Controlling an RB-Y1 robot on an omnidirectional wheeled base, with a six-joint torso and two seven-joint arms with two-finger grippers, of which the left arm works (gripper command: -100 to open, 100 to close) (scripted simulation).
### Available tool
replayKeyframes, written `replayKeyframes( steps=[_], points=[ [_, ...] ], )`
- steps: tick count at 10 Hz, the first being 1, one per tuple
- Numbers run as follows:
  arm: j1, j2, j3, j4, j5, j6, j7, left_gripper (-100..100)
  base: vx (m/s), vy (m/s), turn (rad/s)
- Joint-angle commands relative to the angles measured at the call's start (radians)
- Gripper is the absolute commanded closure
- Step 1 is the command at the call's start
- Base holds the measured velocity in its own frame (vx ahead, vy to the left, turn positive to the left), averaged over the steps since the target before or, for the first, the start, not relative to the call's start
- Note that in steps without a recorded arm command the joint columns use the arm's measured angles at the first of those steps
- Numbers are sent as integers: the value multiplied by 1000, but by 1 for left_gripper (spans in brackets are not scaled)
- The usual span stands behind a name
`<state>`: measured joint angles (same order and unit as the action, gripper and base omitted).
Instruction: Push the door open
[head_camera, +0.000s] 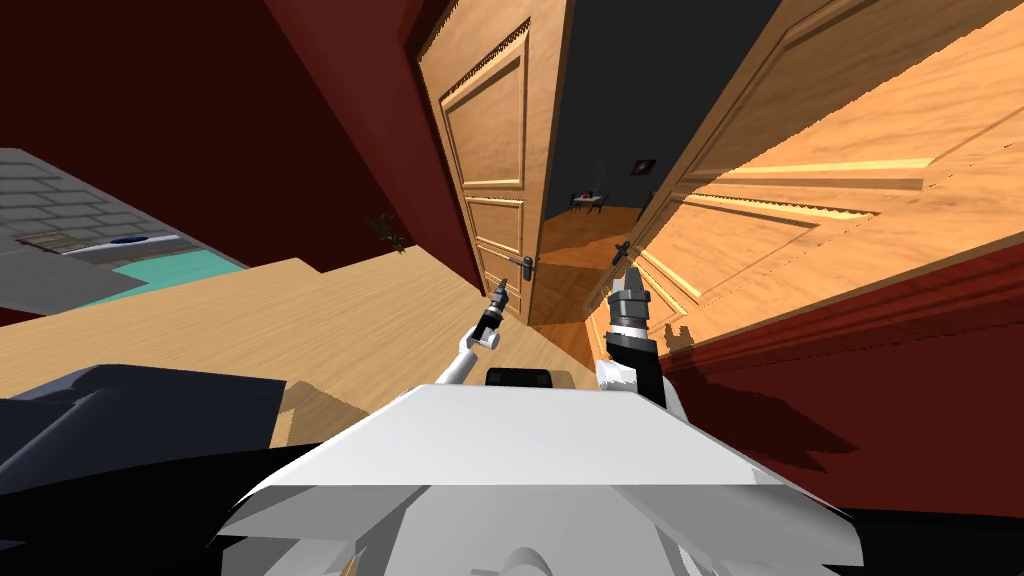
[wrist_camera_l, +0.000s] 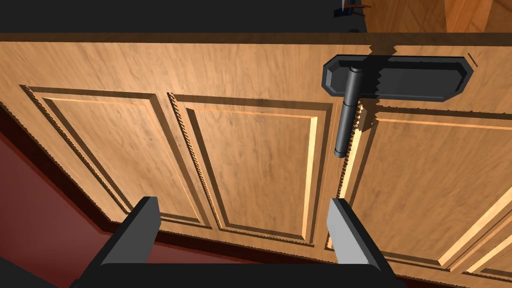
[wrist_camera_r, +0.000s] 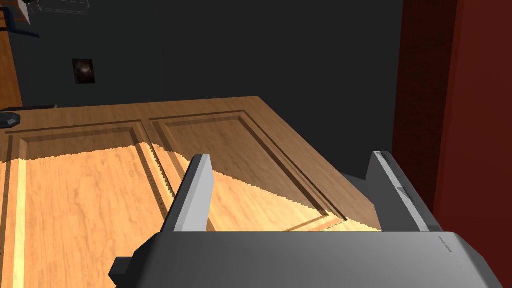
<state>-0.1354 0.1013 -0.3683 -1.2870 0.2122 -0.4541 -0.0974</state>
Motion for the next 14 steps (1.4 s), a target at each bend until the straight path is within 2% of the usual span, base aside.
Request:
replayKeyframes(
  steps=[1,5,10,14],
  points=[
    [-26,-4,-14,40,11,8,2,-100,108,105,-119],
    [-94,-15,-48,149,37,18,9,-100,132,132,-103],
    [-148,-27,-76,235,58,25,14,-100,94,89,-76],
    [-202,-44,-103,321,79,33,19,-100,94,115,-85]
  ],
)
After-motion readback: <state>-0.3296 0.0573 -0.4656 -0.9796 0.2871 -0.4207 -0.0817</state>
